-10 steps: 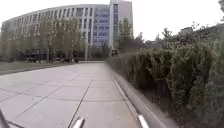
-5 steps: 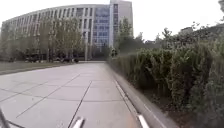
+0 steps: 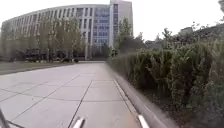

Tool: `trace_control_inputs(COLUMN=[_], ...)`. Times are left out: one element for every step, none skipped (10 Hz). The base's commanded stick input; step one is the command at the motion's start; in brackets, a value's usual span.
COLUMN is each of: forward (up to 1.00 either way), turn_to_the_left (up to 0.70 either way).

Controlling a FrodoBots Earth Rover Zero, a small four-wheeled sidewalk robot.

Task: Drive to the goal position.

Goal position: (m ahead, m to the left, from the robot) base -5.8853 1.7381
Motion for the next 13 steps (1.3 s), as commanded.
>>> trace_control_inputs(forward=[0.04,0.04,0.04,0.04,0.04,0.04,0.04,0.02,0.01,0.04,0.04,0.04,0.04], turn_to_the_left=[0.0,0.0,0.0,0.0,0.0,0.0,0.0,0.0,0.0,0.0,0.0,0.0,0.0])
